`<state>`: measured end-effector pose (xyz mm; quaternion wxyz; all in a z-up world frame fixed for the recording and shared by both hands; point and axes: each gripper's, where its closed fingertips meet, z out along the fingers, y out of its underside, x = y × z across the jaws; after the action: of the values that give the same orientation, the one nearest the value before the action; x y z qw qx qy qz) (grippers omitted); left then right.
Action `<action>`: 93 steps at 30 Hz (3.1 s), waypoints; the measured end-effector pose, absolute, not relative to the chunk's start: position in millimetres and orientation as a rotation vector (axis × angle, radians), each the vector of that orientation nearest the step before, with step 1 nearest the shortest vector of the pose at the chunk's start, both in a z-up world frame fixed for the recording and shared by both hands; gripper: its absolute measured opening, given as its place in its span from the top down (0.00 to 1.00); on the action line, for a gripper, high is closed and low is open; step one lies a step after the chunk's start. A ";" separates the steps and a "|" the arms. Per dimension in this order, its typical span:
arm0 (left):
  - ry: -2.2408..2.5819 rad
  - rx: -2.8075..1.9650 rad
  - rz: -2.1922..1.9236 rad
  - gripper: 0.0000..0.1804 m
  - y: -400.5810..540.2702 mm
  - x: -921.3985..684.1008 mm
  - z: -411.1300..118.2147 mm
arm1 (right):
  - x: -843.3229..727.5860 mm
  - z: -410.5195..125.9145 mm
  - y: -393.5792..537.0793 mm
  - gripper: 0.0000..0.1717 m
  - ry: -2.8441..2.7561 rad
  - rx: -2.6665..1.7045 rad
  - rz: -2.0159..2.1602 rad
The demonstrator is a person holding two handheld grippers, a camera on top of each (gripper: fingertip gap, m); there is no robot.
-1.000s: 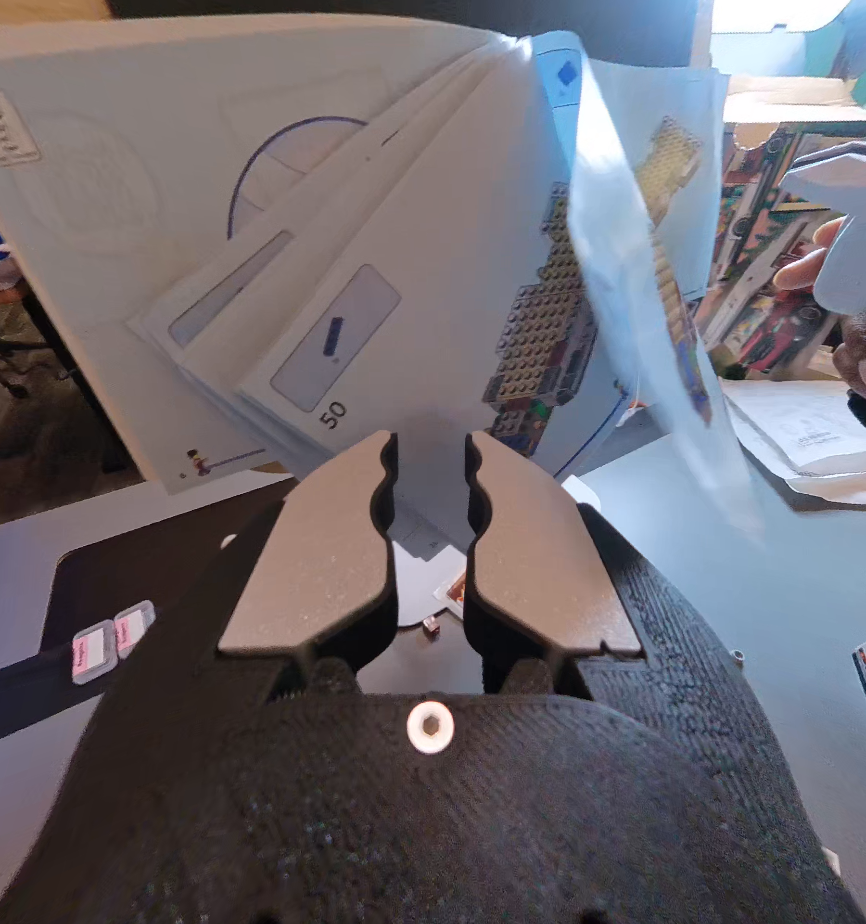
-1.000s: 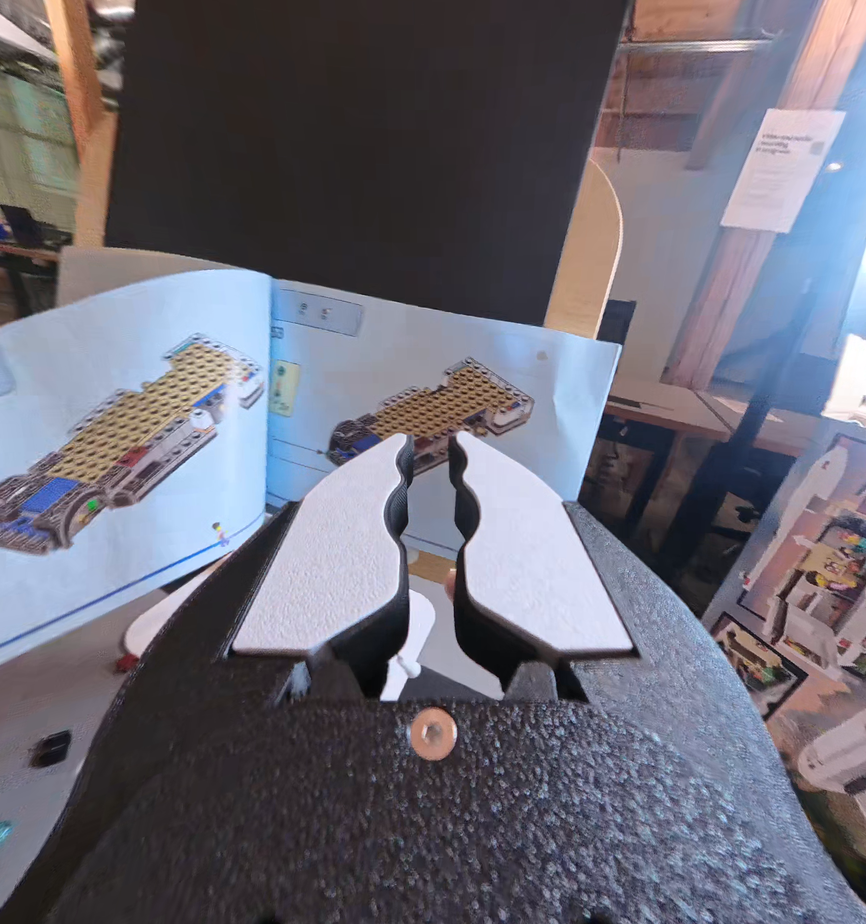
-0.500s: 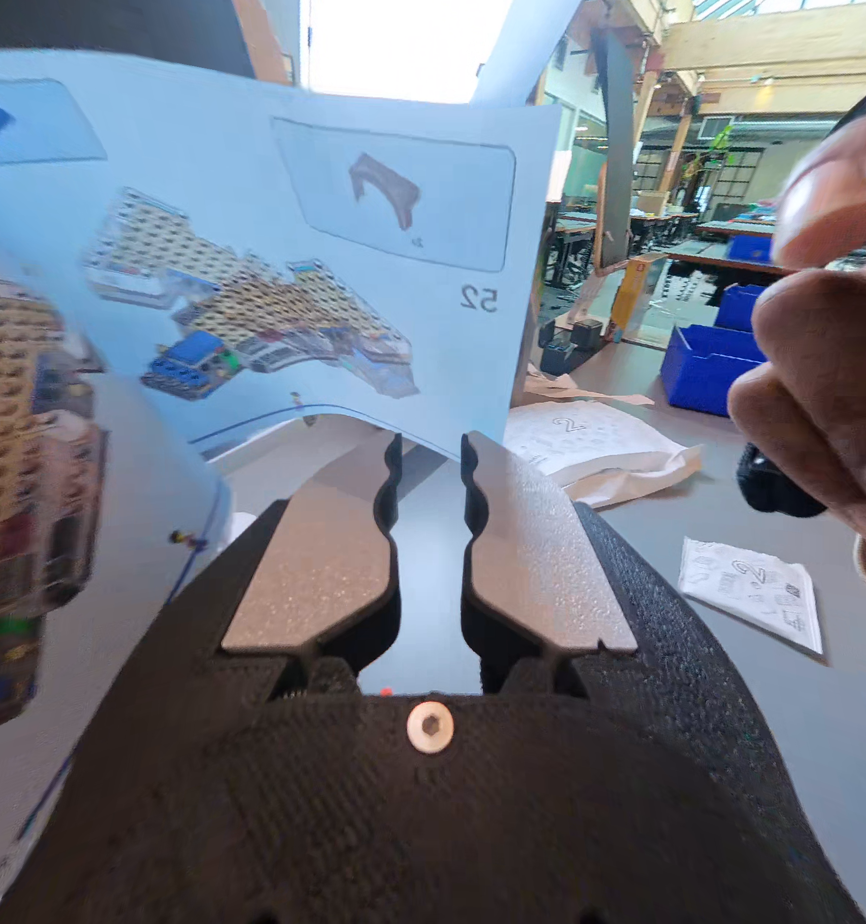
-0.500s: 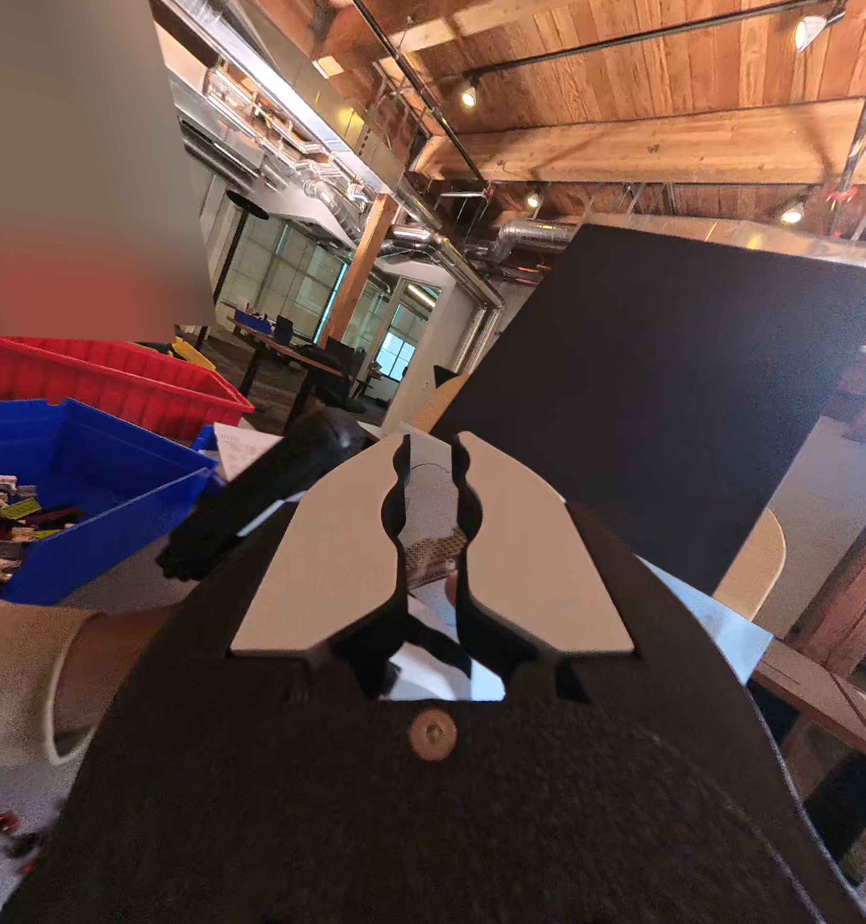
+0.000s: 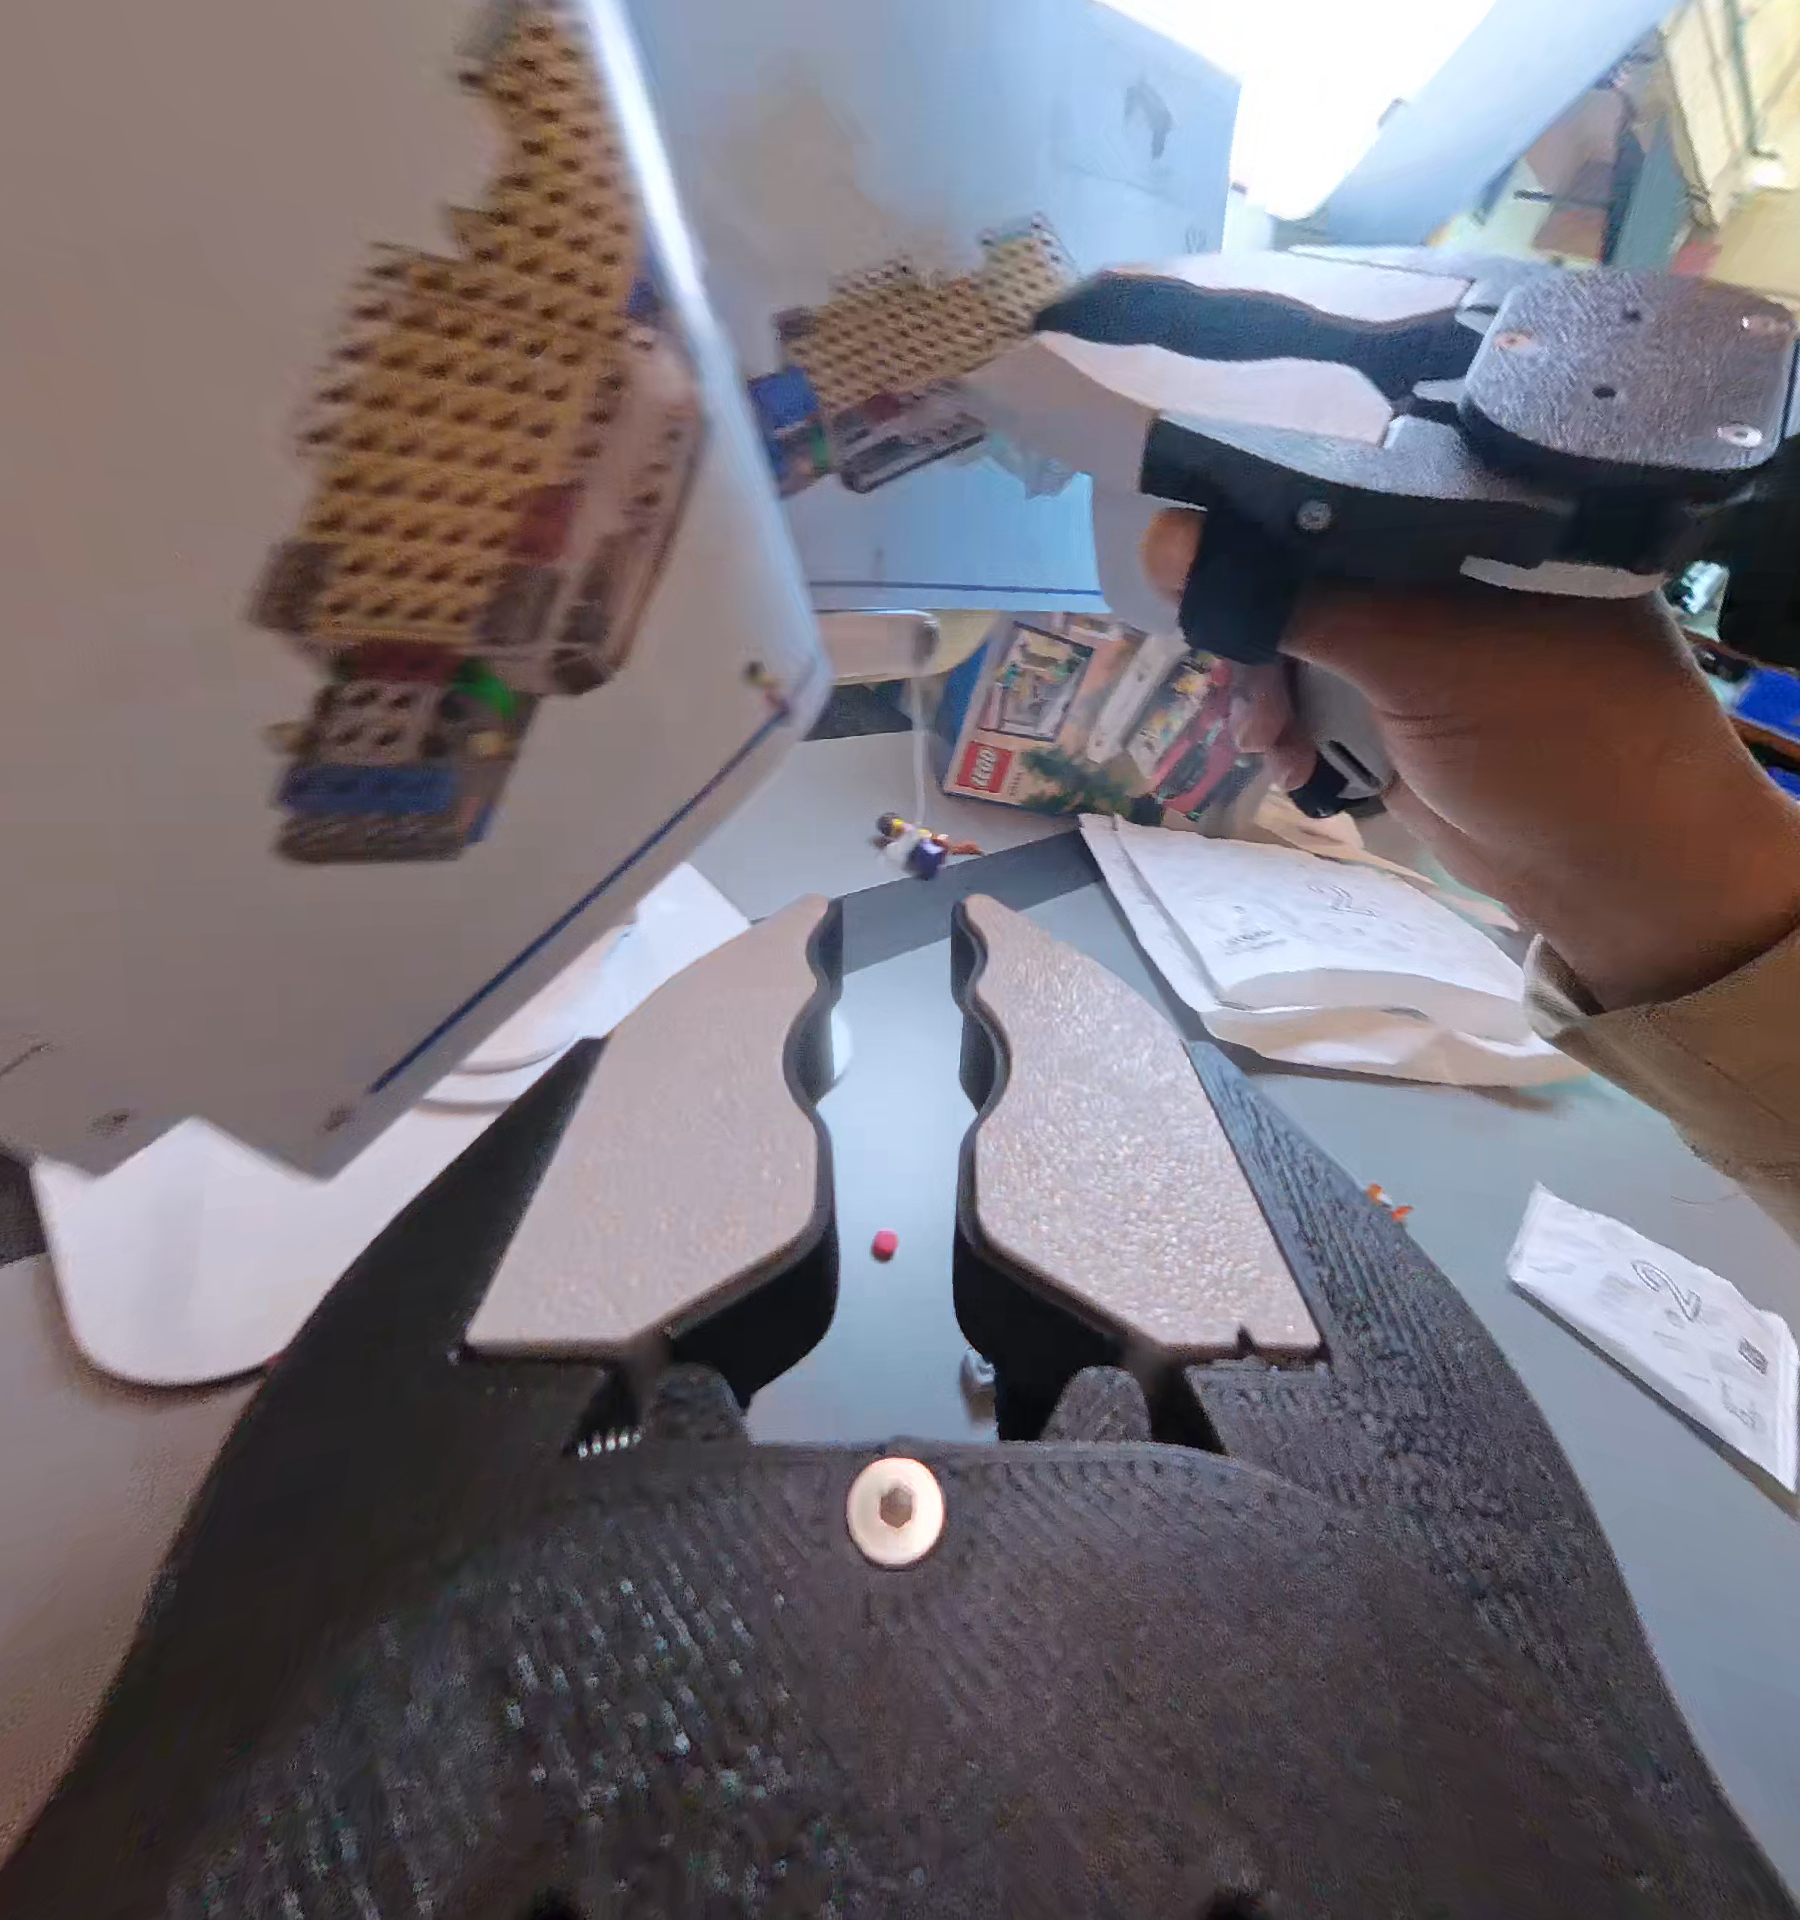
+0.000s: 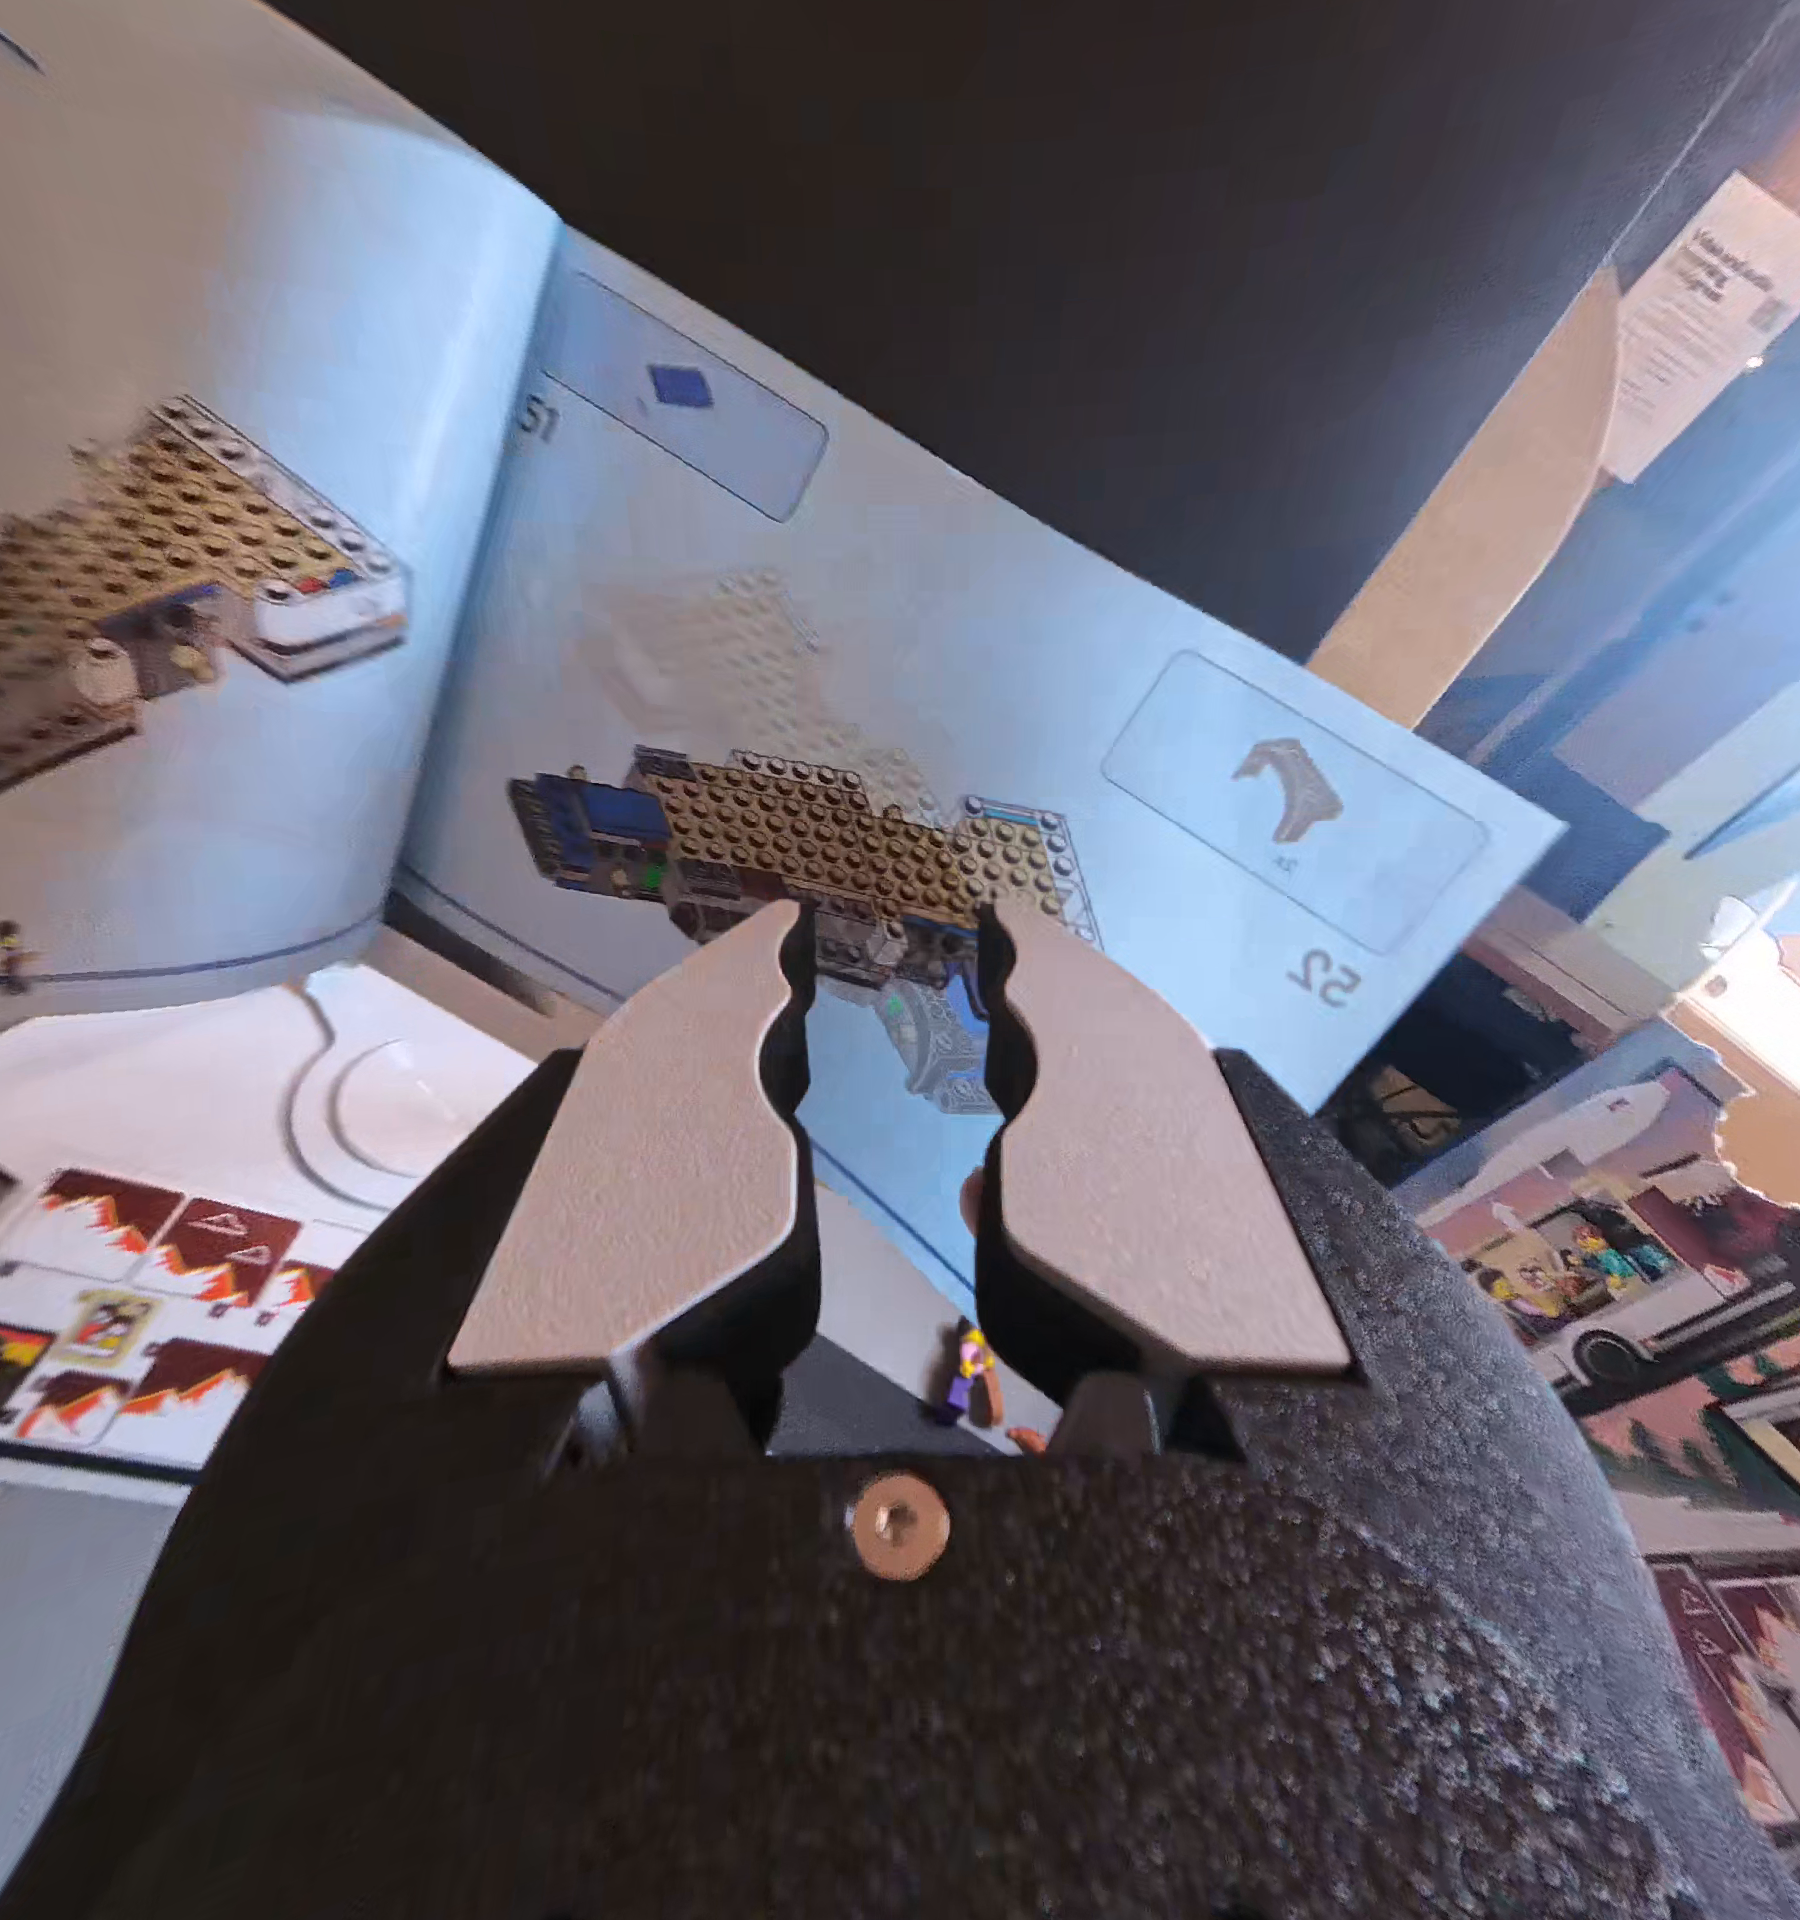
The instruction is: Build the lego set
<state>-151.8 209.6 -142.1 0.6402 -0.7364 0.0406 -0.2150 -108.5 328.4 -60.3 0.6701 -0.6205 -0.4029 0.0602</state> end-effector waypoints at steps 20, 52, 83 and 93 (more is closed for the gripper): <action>-0.212 -1.667 -0.490 0.87 213.9 -251.0 -149.6 | -182.6 -100.1 246.5 0.87 -1.262 -1.213 0.365; -0.149 -1.580 -0.363 0.90 234.2 -282.5 -115.3 | -234.3 -103.0 260.3 0.93 -1.284 -1.317 0.345; -0.118 -1.570 -0.316 0.91 239.8 -282.6 -109.5 | -212.7 -102.9 280.2 1.00 -1.077 -1.341 0.374; -0.102 -1.581 -0.320 0.90 236.3 -278.6 -111.4 | -190.9 -96.2 256.8 0.95 -1.103 -1.350 0.582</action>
<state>-278.6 236.3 -111.4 0.6909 -0.7072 -0.0457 -0.1430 -190.9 256.8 -96.2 0.6066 -0.5838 -0.4772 0.2519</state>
